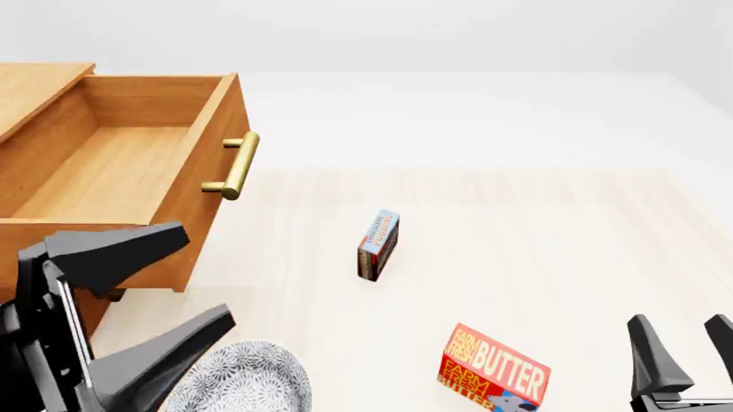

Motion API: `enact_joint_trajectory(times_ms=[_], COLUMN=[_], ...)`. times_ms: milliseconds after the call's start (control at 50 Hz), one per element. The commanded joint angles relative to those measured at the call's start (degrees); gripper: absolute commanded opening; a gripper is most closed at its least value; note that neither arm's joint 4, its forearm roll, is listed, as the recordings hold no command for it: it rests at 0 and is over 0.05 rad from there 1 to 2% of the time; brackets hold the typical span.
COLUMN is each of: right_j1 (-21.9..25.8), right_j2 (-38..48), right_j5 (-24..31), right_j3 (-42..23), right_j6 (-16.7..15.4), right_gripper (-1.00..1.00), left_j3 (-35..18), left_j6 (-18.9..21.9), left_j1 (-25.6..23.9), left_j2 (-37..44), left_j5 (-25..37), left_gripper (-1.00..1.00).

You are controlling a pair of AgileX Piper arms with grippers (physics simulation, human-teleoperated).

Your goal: Put the chocolate pudding in the top drawer of the cabinet and close it.

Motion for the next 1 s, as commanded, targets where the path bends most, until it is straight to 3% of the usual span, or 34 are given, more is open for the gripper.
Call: enact_joint_trajectory(times_ms=[20, 160, 280, 500, 1000], right_j1=[0.0, 0.0, 0.0, 0.0, 0.0], right_j2=[0.0, 0.0, 0.0, 0.0, 0.0], right_j5=[0.0, 0.0, 0.0, 0.0, 0.0], right_j3=[0.0, 0.0, 0.0, 0.0, 0.0], right_j6=[0.0, 0.0, 0.0, 0.0, 0.0], right_gripper=[1.00, 1.00, 1.00, 1.00, 1.00], left_j3=[4.2, 4.7, 5.5, 5.4, -0.2], left_j6=[-3.0, -4.4, -8.3, -12.1, -17.7], left_j1=[-3.7, -6.4, -8.3, -9.0, -8.2], left_j2=[4.0, 9.1, 14.0, 21.5, 35.7], left_j5=[-6.3, -10.6, -15.3, -20.6, -23.8], left_gripper=[1.00, 1.00, 1.00, 1.00, 1.00])
